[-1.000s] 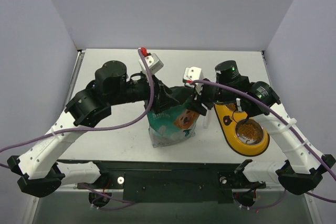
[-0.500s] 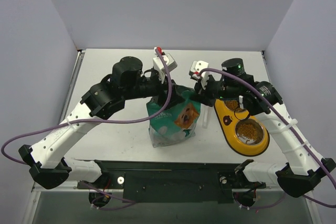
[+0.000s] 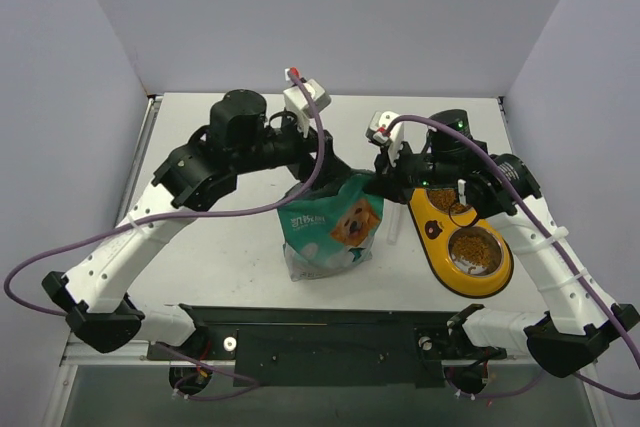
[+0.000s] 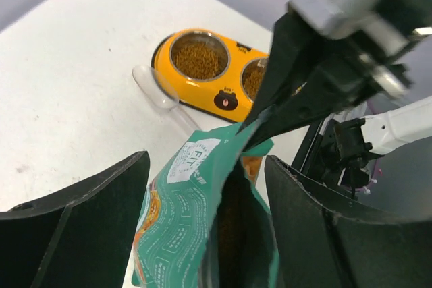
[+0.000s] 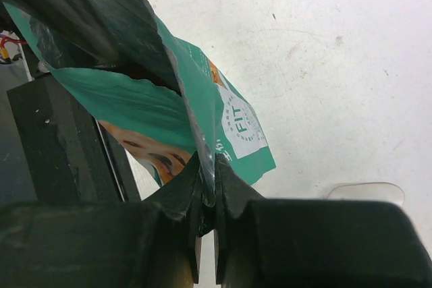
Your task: Serve the pet food
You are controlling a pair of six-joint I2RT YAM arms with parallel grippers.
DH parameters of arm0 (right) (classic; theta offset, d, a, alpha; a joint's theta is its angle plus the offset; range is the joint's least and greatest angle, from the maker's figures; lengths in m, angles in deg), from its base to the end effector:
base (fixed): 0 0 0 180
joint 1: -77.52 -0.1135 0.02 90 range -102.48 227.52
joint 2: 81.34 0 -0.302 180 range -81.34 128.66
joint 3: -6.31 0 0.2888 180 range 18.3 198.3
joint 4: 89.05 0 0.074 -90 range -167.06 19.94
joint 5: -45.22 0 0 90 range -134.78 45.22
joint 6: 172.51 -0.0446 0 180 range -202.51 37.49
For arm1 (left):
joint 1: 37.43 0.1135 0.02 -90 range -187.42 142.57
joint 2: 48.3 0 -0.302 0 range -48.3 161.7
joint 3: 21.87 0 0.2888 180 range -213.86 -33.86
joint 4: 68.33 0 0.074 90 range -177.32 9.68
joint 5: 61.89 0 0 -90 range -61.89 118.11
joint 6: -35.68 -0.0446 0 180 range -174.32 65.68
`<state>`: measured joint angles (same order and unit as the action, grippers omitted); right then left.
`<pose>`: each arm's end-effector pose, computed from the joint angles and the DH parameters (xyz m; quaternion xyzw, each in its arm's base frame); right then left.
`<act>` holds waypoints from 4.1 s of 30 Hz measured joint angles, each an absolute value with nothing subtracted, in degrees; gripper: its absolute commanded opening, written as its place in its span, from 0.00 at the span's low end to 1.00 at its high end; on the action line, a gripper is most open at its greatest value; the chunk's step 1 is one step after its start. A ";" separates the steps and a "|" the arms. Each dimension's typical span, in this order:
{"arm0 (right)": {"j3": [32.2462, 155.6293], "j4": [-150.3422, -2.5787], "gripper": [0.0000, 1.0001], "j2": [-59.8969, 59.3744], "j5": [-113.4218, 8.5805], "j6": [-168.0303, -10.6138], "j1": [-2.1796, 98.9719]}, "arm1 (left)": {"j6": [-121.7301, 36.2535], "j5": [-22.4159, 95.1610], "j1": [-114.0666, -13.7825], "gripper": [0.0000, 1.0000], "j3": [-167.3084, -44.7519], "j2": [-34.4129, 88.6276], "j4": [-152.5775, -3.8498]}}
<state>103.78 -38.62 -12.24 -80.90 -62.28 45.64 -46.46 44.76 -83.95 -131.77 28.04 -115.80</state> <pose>0.2140 0.1641 0.4915 -0.5019 0.6323 0.3097 0.5024 0.1990 -0.2284 0.5385 0.3421 0.7058 -0.3801 0.4903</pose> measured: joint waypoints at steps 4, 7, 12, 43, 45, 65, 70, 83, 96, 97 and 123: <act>103.78 -38.49 0.00 -12.24 -81.53 -64.55 46.32 | -46.57 45.70 -83.93 0.74 -130.61 31.62 -116.68; 103.78 -38.18 0.00 -12.13 -82.60 -67.15 47.26 | -46.57 45.70 -85.76 0.73 -128.16 31.97 -117.14; 103.88 -38.05 0.00 -11.54 -84.40 -71.83 47.90 | -45.98 44.03 -89.67 0.73 -124.77 29.35 -115.56; 106.42 -33.94 0.55 -12.79 -75.24 -57.01 40.55 | -51.66 38.90 -93.35 0.10 -121.65 25.72 -118.40; 105.83 -33.92 0.51 -12.79 -74.98 -56.33 39.94 | -50.96 39.53 -92.73 0.12 -120.84 25.20 -117.83; 105.57 -36.48 0.00 -12.66 -69.42 -53.69 35.87 | -42.44 42.98 -91.58 0.21 -114.76 22.57 -110.80; 105.57 -35.89 0.00 -12.68 -68.94 -54.19 35.48 | -41.54 42.20 -91.44 0.44 -114.72 22.44 -110.53; 105.46 -35.06 0.00 -12.79 -74.25 -58.34 39.48 | -41.72 39.36 -91.20 0.15 -109.85 15.40 -110.88; 109.35 -35.32 0.43 -10.54 -70.65 -54.80 33.73 | -42.53 44.56 -89.96 0.00 -112.36 17.06 -112.48; 109.81 -35.43 0.44 -10.01 -70.58 -54.52 33.43 | -42.26 45.35 -89.54 0.00 -112.14 16.98 -112.22; 109.30 -32.98 0.00 -9.99 -67.19 -56.40 33.51 | -40.19 43.77 -88.34 0.36 -112.47 16.43 -113.57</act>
<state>109.30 -32.98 -9.99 -67.19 -56.40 33.51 -40.19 43.77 -88.34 -112.47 16.43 -113.57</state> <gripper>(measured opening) 0.009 0.468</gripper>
